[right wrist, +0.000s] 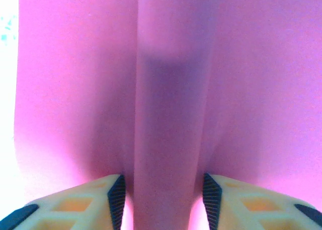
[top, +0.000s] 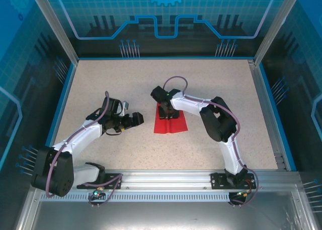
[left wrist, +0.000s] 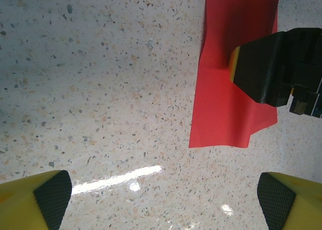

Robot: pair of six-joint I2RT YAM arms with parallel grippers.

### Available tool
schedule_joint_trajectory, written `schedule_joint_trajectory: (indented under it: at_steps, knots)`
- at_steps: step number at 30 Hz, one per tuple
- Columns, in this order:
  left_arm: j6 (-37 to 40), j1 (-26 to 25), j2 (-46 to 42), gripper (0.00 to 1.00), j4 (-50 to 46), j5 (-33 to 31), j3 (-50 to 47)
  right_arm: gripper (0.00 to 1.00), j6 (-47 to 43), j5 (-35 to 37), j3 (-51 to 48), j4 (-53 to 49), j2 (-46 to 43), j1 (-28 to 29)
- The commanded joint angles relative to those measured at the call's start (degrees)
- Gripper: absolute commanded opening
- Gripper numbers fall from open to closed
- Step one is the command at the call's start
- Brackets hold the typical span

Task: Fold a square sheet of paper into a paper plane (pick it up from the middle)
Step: Fold the square sheet of paper in half at the center of the table.

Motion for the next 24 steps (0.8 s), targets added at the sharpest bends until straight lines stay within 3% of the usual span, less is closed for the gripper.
schedule_joint_trajectory:
  at_steps: [1, 10, 16, 24]
  knots:
    - [1.2, 0.5, 0.5, 0.99, -0.3, 1.8, -0.3, 0.44, -0.5, -0.1, -0.6, -0.5, -1.3, -0.3]
    - [1.2, 0.5, 0.5, 0.99, -0.4, 1.9, 0.1, 0.28, -0.9, -1.1, -0.4, 0.7, -3.9, -0.3]
    - [1.2, 0.5, -1.0, 0.99, -1.6, 1.6, 0.5, 0.26, -0.5, -3.8, 0.1, 2.0, -5.4, 0.3]
    - [0.3, 3.1, -5.2, 0.99, -10.1, 0.9, 4.7, 0.23, 2.4, -15.9, 1.2, 8.1, -10.2, 1.3]
